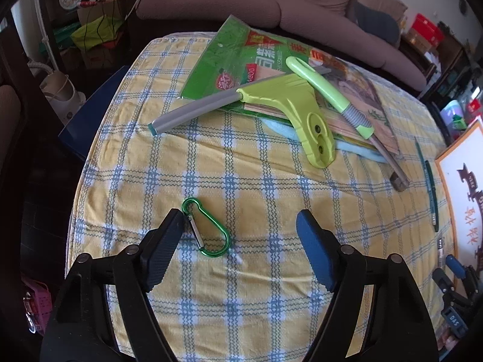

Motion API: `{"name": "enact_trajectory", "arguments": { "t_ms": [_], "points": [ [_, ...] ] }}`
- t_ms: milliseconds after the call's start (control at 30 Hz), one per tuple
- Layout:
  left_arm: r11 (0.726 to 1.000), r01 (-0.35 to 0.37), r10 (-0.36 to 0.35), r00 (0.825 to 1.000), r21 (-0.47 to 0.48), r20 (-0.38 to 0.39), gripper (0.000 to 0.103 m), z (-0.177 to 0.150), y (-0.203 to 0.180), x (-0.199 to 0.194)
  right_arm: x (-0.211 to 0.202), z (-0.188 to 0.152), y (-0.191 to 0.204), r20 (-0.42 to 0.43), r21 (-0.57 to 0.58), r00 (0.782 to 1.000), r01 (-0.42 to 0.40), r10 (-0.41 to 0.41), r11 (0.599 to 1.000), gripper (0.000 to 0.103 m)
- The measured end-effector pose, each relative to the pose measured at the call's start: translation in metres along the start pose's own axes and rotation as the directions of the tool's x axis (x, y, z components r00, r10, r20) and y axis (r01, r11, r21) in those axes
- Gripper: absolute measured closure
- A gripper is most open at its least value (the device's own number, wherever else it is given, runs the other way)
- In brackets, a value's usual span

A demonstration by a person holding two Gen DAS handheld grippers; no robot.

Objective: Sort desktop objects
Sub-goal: 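Grasp the green carabiner with the left tool while the right tool grasps the printed lighter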

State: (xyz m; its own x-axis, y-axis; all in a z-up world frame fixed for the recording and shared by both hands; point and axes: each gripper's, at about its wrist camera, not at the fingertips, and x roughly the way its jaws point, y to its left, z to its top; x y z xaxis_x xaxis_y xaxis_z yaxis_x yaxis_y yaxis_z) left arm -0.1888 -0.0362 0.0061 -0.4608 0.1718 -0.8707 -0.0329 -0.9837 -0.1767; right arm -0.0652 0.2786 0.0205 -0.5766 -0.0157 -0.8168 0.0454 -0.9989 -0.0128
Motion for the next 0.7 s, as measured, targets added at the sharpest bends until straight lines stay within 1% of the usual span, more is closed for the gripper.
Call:
{"name": "enact_trajectory", "arguments": {
  "t_ms": [33,100,133,167,200,233,267,333,367,467,533,633,667,700],
  "points": [
    [1.000,0.003,-0.003,1.000,0.004,0.005,0.038,0.000,0.000,0.000,0.001,0.000,-0.001,0.000,-0.001,1.000,0.005,-0.005,1.000,0.044],
    [1.000,0.000,-0.001,1.000,0.015,0.002,0.047,0.002,0.000,0.001,0.003,0.000,-0.001,-0.007,-0.012,1.000,0.022,-0.022,1.000,0.050],
    [1.000,0.013,-0.013,1.000,0.018,0.003,0.051,0.002,0.000,0.001,0.005,0.000,-0.001,-0.011,-0.016,1.000,0.024,-0.025,1.000,0.053],
    [0.999,0.031,-0.031,1.000,0.017,-0.002,0.057,0.003,0.002,0.000,0.006,0.000,-0.002,-0.020,-0.015,1.000,0.022,-0.022,1.000,0.053],
    [0.999,0.042,-0.042,0.999,0.018,-0.007,0.073,0.003,0.003,0.000,0.008,0.000,-0.004,-0.029,-0.006,0.999,0.014,-0.014,1.000,0.054],
    [0.998,0.059,-0.058,0.998,0.019,-0.019,0.087,0.004,0.005,0.000,0.007,0.000,-0.005,-0.030,0.007,1.000,0.003,-0.003,1.000,0.057],
    [0.997,0.071,-0.071,0.997,0.018,-0.030,0.088,0.004,0.006,0.000,0.007,0.000,-0.006,-0.032,0.015,0.999,-0.008,0.009,1.000,0.060],
    [0.997,0.076,-0.075,0.997,0.020,-0.034,0.088,0.003,0.008,-0.003,0.007,0.001,-0.006,-0.036,0.021,0.999,-0.020,0.021,1.000,0.077],
    [0.997,0.077,-0.077,0.997,0.016,-0.032,0.088,0.003,0.009,-0.004,0.008,0.002,-0.006,-0.036,0.022,0.999,-0.016,0.016,1.000,0.080],
    [0.996,0.083,-0.084,0.996,-0.016,-0.033,0.088,0.002,0.013,-0.007,0.007,0.001,-0.008,-0.038,0.038,0.999,-0.032,0.033,0.999,0.080],
    [0.998,0.069,-0.069,0.997,-0.002,-0.032,0.087,0.002,0.011,-0.005,0.007,0.000,-0.009,-0.039,0.046,0.998,-0.037,0.039,0.998,0.072],
    [0.998,0.048,-0.047,0.999,0.034,-0.027,0.087,0.001,0.004,-0.003,0.007,-0.001,-0.007,-0.035,0.035,0.999,-0.026,0.027,0.999,0.072],
    [0.998,0.045,-0.044,0.999,0.043,-0.024,0.087,0.000,0.002,-0.003,0.007,-0.001,-0.007,-0.032,0.032,0.999,-0.024,0.025,0.999,0.073],
    [0.998,0.045,-0.044,0.999,0.048,-0.023,0.088,0.000,0.001,-0.003,0.007,-0.001,-0.007,-0.027,0.032,0.999,-0.028,0.029,0.999,0.081]
  ]
}}
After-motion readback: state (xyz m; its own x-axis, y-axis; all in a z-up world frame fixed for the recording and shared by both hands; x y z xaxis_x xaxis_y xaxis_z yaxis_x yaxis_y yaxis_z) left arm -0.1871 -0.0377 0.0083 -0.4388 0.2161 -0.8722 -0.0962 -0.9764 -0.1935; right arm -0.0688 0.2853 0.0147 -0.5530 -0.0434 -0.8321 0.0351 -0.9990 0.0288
